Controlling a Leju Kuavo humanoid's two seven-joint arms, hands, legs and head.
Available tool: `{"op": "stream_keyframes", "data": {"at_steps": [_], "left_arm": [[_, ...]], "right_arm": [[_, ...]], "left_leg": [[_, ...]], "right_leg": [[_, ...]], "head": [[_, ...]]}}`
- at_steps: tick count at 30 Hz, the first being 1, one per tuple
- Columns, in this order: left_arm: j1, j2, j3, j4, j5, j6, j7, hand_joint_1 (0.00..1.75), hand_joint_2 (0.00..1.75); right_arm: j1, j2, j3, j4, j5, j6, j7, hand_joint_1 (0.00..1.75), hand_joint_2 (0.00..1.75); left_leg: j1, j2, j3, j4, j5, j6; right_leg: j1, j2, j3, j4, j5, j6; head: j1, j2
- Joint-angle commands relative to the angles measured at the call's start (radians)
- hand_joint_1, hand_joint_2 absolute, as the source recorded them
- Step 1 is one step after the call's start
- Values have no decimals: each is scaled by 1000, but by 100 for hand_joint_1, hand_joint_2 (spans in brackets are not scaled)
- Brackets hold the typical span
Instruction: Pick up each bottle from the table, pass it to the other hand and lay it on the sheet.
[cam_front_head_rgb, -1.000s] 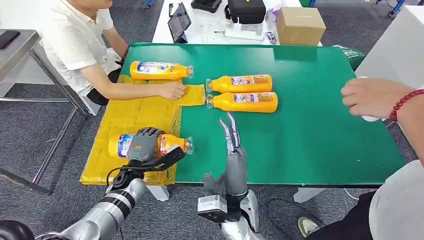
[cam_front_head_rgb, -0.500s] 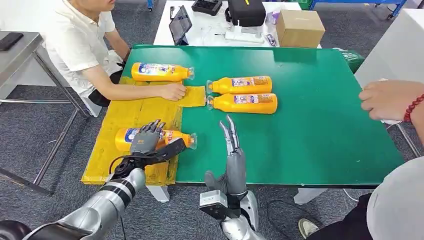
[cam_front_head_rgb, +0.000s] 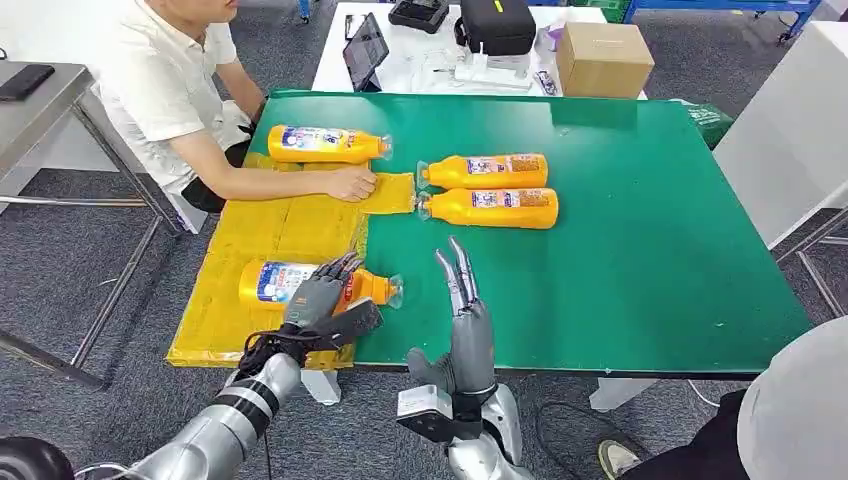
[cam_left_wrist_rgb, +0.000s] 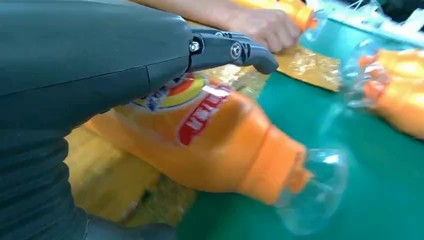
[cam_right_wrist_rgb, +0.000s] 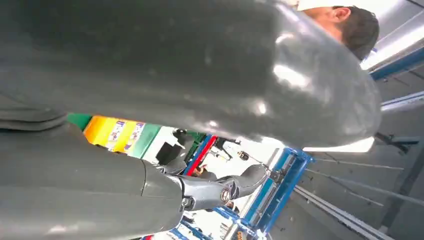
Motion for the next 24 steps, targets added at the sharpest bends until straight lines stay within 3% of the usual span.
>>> {"op": "stream_keyframes", "data": {"at_steps": [1, 6, 10, 12, 13, 16, 18, 19, 21, 22, 24], "left_arm": [[193, 11, -121, -378, 14, 66, 20, 0, 175], [236, 35, -190, -493, 50, 125, 26, 0, 175], [271, 52, -237, -575, 109, 162, 19, 0, 175], [299, 51, -242, -617, 166, 189, -10, 0, 175], [317, 50, -242, -635, 194, 196, -27, 0, 175], [356, 31, -234, -684, 345, 171, -80, 0, 175], [377, 15, -217, -705, 501, 95, -78, 0, 175], [378, 17, -220, -703, 503, 94, -78, 0, 175], [399, -1, -195, -703, 658, 39, -69, 0, 175], [402, 0, -196, -698, 663, 38, -72, 0, 175], [420, 6, -198, -689, 680, 59, -71, 0, 175]], "right_arm": [[8, -30, -33, 31, 14, 2, 0, 0, 0], [19, -17, -77, 31, 83, 2, 0, 0, 0], [5, -7, -170, 126, 195, 2, 0, 0, 0], [-11, 11, -283, 206, 315, 2, 0, 0, 0], [-20, -2, -326, 235, 354, 2, 0, 0, 175], [-68, 1, -490, 335, 550, 2, 46, 0, 175], [-84, -23, -541, 340, 697, 2, 152, 0, 175], [-92, -34, -544, 350, 683, 2, 143, 0, 175], [-111, -76, -543, 371, 779, 2, 267, 0, 175], [-118, -87, -542, 380, 765, 2, 262, 0, 175], [-141, -126, -529, 432, 803, 2, 363, 0, 175]], "left_leg": [[0, 2, -2, -1, 0, 2], [0, 3, -11, 0, 0, 1], [0, 3, -13, -1, 0, 1], [1, 4, -12, -2, 0, 1], [0, 3, -13, -2, 1, 1], [1, 4, -13, -2, 1, 1], [0, 5, -12, -3, 1, 3], [0, 3, -15, -1, 1, 1], [0, 2, -15, -1, 1, 1], [0, 2, -15, -1, 1, 1], [0, 3, -14, -1, 1, 1]], "right_leg": [[1, 1, -2, -1, 1, -2], [0, 1, -12, 0, 0, -2], [1, 1, -12, -1, 0, -2], [1, 1, -12, -2, 1, -2], [1, 1, -13, -2, 1, -2], [1, 1, -13, -3, 1, -2], [1, 2, -11, -4, 2, -4], [0, 0, -14, -1, 1, -2], [0, 0, -14, -1, 1, -2], [0, 0, -15, -1, 1, -1], [0, 1, -14, -2, 1, -1]], "head": [[0, 0], [0, 0], [0, 0], [0, 0], [0, 0], [0, 0], [0, 0], [0, 0], [0, 0], [0, 0], [0, 0]]}}
